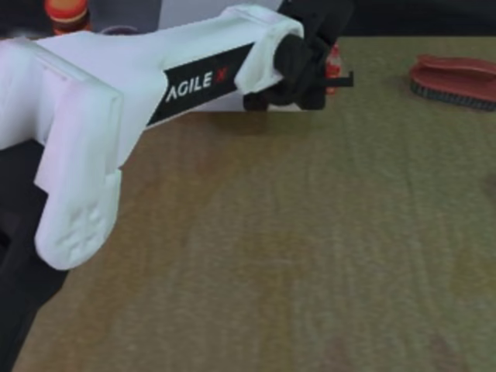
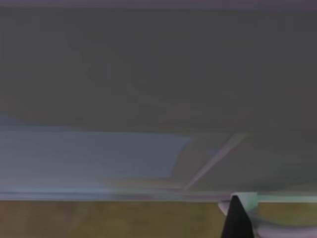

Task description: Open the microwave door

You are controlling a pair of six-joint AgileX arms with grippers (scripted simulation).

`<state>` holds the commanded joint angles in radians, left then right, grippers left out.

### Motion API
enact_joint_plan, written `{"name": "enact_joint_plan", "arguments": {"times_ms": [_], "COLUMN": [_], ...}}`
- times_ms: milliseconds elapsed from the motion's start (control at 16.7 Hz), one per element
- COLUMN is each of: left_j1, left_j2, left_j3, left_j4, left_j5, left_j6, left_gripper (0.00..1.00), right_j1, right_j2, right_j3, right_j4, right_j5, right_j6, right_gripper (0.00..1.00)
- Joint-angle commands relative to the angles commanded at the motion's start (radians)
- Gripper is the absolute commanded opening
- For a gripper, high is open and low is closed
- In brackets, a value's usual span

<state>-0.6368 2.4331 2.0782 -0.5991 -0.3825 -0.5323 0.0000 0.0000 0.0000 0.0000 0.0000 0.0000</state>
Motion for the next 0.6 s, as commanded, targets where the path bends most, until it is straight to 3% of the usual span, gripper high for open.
{"name": "enact_joint_plan", "arguments": {"times_ms": [240,300,600], "left_j1": [0.0,-0.037,-0.032], "left_j2": [0.0,-0.028,-0.083], "left_j3": [0.0,-0.058,-0.152], "left_j4": [0.0,-0.008,0.046], "left_j5": [0.0,0.011,-0.014], "left_j6": [0.0,-0.002,-0.022], "left_gripper": [0.0,0.0,0.0], "right_j1": [0.0,0.0,0.0], "right_j2": [0.0,0.0,0.0], "right_j3": [0.0,0.0,0.0], "right_j4": [0.0,0.0,0.0], "right_j5": [0.0,0.0,0.0], "right_j6": [0.0,0.0,0.0], "right_gripper": [1.0,1.0,1.0]}}
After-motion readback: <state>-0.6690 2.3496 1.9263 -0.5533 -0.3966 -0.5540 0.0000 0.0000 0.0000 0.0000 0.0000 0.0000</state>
